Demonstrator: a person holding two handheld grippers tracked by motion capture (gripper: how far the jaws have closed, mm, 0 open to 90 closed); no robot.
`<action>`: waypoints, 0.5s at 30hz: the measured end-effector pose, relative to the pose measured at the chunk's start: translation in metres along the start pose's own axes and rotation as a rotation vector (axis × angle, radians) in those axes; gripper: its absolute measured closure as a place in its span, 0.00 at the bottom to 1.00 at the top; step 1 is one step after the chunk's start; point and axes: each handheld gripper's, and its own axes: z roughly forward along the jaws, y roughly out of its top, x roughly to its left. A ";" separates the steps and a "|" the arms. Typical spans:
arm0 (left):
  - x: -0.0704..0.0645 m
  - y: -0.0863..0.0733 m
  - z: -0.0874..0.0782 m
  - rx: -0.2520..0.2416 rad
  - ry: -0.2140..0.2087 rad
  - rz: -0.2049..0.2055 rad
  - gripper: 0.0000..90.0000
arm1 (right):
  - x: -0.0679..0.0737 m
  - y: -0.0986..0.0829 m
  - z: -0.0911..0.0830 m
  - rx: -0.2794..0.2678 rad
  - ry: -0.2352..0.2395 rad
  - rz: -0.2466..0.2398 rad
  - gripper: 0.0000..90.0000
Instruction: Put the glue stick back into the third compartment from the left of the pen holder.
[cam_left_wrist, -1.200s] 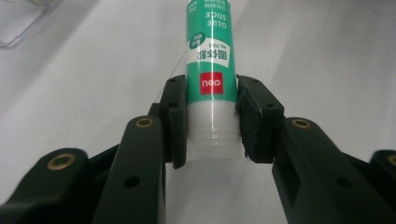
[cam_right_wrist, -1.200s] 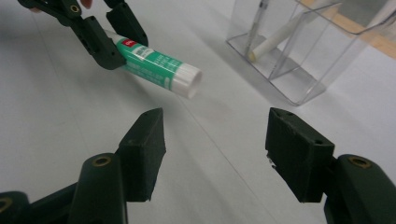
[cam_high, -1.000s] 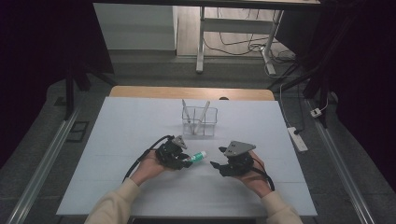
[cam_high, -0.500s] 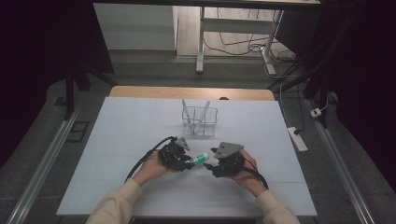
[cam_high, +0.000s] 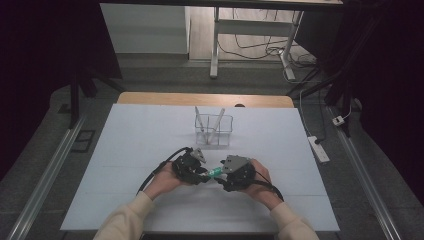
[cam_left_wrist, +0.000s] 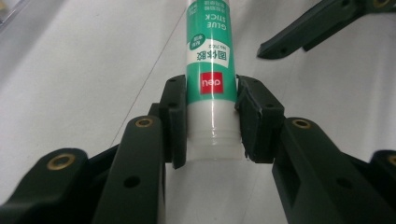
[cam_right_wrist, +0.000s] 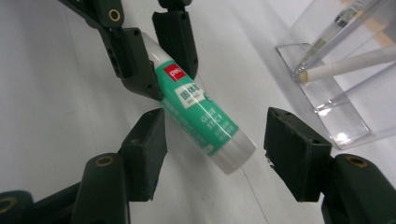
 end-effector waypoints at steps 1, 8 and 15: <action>0.000 0.000 0.000 0.001 -0.001 0.002 0.72 | 0.000 0.000 0.001 0.006 0.002 -0.016 0.45; -0.003 0.002 -0.002 -0.006 -0.020 0.011 0.72 | 0.006 0.002 0.008 0.039 0.016 -0.056 0.51; -0.002 0.003 -0.006 -0.026 -0.053 0.007 0.72 | 0.011 0.003 0.014 0.062 0.039 -0.121 0.59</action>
